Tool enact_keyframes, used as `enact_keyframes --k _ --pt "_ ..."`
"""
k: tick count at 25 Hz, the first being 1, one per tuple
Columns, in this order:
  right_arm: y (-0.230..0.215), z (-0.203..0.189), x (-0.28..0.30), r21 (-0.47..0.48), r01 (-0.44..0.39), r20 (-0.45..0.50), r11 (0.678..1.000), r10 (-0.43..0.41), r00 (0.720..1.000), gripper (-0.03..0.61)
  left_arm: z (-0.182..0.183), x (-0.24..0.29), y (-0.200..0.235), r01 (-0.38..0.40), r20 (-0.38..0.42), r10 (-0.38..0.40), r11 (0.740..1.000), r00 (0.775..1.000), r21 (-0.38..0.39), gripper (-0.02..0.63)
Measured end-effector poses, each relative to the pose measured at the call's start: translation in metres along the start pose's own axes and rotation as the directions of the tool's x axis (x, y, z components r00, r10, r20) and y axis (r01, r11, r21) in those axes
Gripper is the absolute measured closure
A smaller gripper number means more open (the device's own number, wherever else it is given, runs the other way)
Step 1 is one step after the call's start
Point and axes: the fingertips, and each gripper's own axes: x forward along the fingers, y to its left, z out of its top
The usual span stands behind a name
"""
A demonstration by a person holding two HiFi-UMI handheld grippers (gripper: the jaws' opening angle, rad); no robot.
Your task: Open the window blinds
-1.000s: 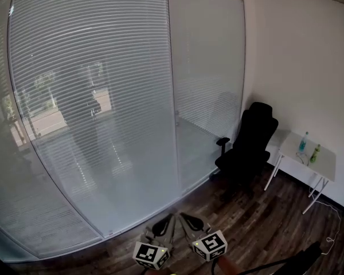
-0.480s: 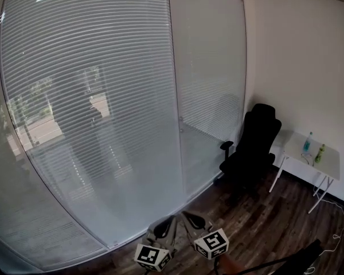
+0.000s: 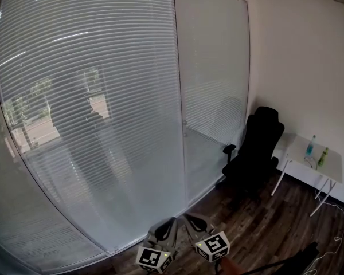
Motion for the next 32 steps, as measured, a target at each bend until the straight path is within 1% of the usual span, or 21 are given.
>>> enact_keyframes --k 3,7,10,13,16,21,25,29,32 --pt "-0.009 -0.004 0.007 -0.007 0.009 -0.007 1.000 -0.009 1.000 0.568 -0.004 0.008 0.008 -0.006 -0.008 0.006 1.000 1.000 -0.001 0.621" --pt "-0.033 -0.012 0.018 -0.004 0.003 -0.009 1.000 -0.003 1.000 0.568 -0.017 0.031 0.017 -0.017 -0.009 0.017 1.000 1.000 -0.007 0.621" --pt "-0.052 -0.015 0.032 -0.003 -0.012 -0.006 1.000 0.012 1.000 0.568 -0.021 0.054 0.024 -0.035 -0.012 0.035 0.999 0.999 -0.012 0.621" --pt "-0.070 -0.014 0.045 -0.009 -0.035 -0.002 0.999 0.035 0.999 0.568 -0.023 0.077 0.030 -0.034 -0.004 0.034 0.999 0.999 -0.006 0.621" --pt "-0.094 -0.015 0.062 -0.014 -0.054 0.000 0.998 0.054 0.999 0.568 -0.030 0.105 0.044 -0.052 -0.006 0.052 0.999 0.999 -0.001 0.621" --pt "-0.140 -0.007 0.082 -0.014 -0.075 -0.007 0.997 0.075 0.997 0.563 -0.023 0.154 0.058 -0.070 -0.009 0.070 0.997 0.997 0.011 0.621" --pt "-0.177 -0.016 0.099 -0.013 -0.093 -0.002 0.996 0.093 0.996 0.563 -0.039 0.192 0.066 -0.086 -0.014 0.087 0.996 0.996 0.015 0.621" --pt "-0.198 -0.018 0.108 -0.012 -0.123 0.002 0.992 0.123 0.992 0.563 -0.041 0.217 0.071 -0.113 -0.007 0.114 0.993 0.993 0.022 0.621" --pt "-0.214 -0.025 0.120 -0.017 -0.144 0.001 0.989 0.144 0.990 0.563 -0.049 0.234 0.079 -0.129 -0.001 0.129 0.991 0.992 0.023 0.621"
